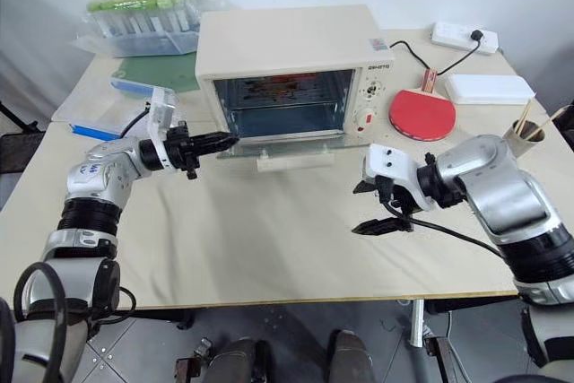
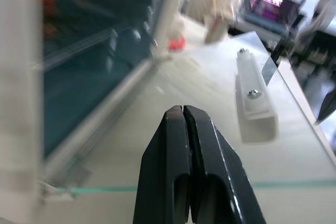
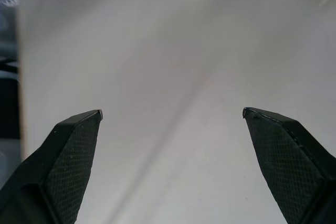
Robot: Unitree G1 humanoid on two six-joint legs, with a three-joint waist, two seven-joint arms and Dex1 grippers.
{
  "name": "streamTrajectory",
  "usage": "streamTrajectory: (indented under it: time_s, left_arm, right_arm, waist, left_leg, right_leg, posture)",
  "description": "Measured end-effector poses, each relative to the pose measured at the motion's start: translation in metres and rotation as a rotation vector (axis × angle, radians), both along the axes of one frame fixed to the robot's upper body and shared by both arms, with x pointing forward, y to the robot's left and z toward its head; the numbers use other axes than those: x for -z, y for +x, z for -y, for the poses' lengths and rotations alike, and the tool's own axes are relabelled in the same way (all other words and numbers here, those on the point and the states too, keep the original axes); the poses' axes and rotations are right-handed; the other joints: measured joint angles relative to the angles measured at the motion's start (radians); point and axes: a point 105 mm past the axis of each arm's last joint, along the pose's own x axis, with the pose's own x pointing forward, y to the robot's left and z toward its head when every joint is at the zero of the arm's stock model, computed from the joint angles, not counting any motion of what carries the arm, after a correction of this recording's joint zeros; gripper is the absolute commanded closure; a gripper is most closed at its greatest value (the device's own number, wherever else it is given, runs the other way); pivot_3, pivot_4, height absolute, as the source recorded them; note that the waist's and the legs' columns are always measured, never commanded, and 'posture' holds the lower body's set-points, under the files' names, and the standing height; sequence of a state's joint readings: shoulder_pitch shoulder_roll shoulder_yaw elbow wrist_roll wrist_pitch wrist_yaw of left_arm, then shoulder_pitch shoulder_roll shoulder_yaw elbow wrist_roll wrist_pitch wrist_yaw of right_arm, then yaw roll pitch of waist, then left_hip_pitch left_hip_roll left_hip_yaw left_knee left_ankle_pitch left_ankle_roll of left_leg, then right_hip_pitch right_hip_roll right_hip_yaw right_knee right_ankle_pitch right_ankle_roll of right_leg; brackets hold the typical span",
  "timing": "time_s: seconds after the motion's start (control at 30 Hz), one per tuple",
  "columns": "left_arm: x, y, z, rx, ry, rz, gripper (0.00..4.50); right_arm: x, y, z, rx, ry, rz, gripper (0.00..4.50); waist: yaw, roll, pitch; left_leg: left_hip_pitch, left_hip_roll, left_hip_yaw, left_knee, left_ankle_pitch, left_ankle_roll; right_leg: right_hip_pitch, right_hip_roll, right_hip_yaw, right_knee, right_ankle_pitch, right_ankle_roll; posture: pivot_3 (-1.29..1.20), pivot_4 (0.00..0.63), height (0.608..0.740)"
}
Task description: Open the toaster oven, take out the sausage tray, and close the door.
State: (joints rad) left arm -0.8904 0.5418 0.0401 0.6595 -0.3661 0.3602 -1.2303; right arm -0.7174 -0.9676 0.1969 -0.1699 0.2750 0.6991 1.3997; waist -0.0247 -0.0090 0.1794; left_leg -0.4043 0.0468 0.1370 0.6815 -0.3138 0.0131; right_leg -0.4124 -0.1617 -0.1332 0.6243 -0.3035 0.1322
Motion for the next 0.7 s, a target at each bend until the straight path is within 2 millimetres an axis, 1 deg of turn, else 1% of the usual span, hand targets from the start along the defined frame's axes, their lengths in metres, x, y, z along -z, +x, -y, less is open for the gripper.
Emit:
streamTrajectory:
  time_s: [0.1, 0.2, 0.23, 0.37, 0.4, 0.43, 0.47, 0.53, 0.6, 0.7]
  left_arm:
    - [0.019, -0.005, 0.001, 0.011, 0.058, -0.040, 4.47]
    - [0.027, -0.006, 0.001, 0.012, 0.096, -0.054, 4.47]
    - [0.027, -0.007, 0.001, 0.012, 0.101, -0.051, 4.47]
    - [0.035, -0.010, 0.003, 0.026, 0.161, -0.042, 4.47]
    - [0.039, -0.012, 0.003, 0.028, 0.180, -0.043, 4.47]
    - [0.042, -0.014, 0.003, 0.034, 0.198, -0.026, 4.47]
    - [0.042, -0.015, 0.005, 0.042, 0.211, -0.013, 4.47]
    - [0.043, -0.018, 0.006, 0.047, 0.229, 0.017, 4.47]
    - [0.044, -0.022, 0.005, 0.033, 0.209, 0.031, 4.47]
    - [0.045, -0.029, 0.000, -0.021, 0.138, 0.059, 4.47]
  right_arm:
    - [-0.027, -0.001, 0.004, 0.024, 0.077, 0.078, 0.00]
    - [-0.040, 0.000, 0.002, 0.037, 0.132, 0.126, 0.00]
    - [-0.042, 0.000, -0.001, 0.031, 0.152, 0.138, 0.00]
    - [-0.056, 0.010, -0.035, 0.002, 0.266, 0.271, 0.00]
    - [-0.057, 0.015, -0.042, 0.006, 0.269, 0.307, 0.00]
    - [-0.055, 0.024, -0.054, 0.022, 0.269, 0.376, 0.00]
    - [-0.052, 0.029, -0.060, 0.032, 0.262, 0.407, 0.00]
    - [-0.040, 0.042, -0.079, 0.052, 0.245, 0.471, 0.00]
    - [-0.029, 0.053, -0.095, 0.074, 0.234, 0.533, 0.00]
    - [-0.020, 0.073, -0.107, 0.125, 0.165, 0.669, 0.00]
  waist:
    - [0.000, 0.000, 0.000]
    - [0.001, 0.000, 0.000]
    - [0.001, 0.000, 0.000]
    - [-0.001, 0.000, 0.000]
    - [-0.002, 0.000, 0.000]
    - [-0.004, 0.000, 0.000]
    - [-0.004, 0.000, 0.000]
    - [-0.004, 0.000, 0.000]
    - [-0.005, 0.000, 0.000]
    - [-0.005, 0.000, 0.000]
  left_leg:
    - [0.000, 0.000, 0.000, 0.001, 0.000, 0.000]
    - [0.000, 0.000, 0.000, 0.001, 0.000, 0.000]
    - [0.000, 0.000, 0.000, 0.001, 0.000, 0.000]
    - [0.000, 0.001, 0.000, 0.001, 0.000, 0.000]
    - [0.000, 0.000, 0.000, 0.001, 0.000, 0.000]
    - [0.000, 0.001, 0.000, 0.001, 0.000, 0.000]
    - [0.000, 0.001, 0.000, 0.001, 0.000, 0.000]
    - [0.000, 0.001, 0.001, 0.001, 0.000, 0.000]
    - [0.000, 0.001, 0.000, 0.001, 0.000, 0.000]
    - [0.000, 0.000, 0.000, 0.001, 0.000, 0.000]
  right_leg:
    - [0.000, 0.000, 0.000, 0.000, 0.000, 0.000]
    - [0.000, 0.000, 0.000, 0.000, 0.000, 0.000]
    - [0.000, 0.000, 0.000, 0.000, 0.000, 0.000]
    - [0.000, 0.000, 0.000, 0.002, 0.000, 0.000]
    - [0.000, 0.000, 0.000, 0.002, 0.000, 0.000]
    - [0.000, 0.000, 0.000, 0.002, 0.000, 0.000]
    - [-0.001, 0.000, 0.000, 0.003, 0.000, 0.000]
    - [-0.001, 0.000, 0.001, 0.003, 0.000, 0.000]
    - [-0.001, -0.001, 0.001, 0.003, 0.000, 0.000]
    - [-0.001, -0.001, 0.000, 0.004, 0.000, 0.000]
  posture:
    - [0.00, 0.150, 0.740]
    - [0.00, 0.150, 0.740]
    - [0.00, 0.150, 0.740]
    - [0.00, 0.150, 0.740]
    - [0.00, 0.150, 0.740]
    - [0.00, 0.150, 0.740]
    - [0.00, 0.150, 0.740]
    - [0.00, 0.150, 0.740]
    - [0.00, 0.150, 0.740]
    - [0.00, 0.150, 0.740]
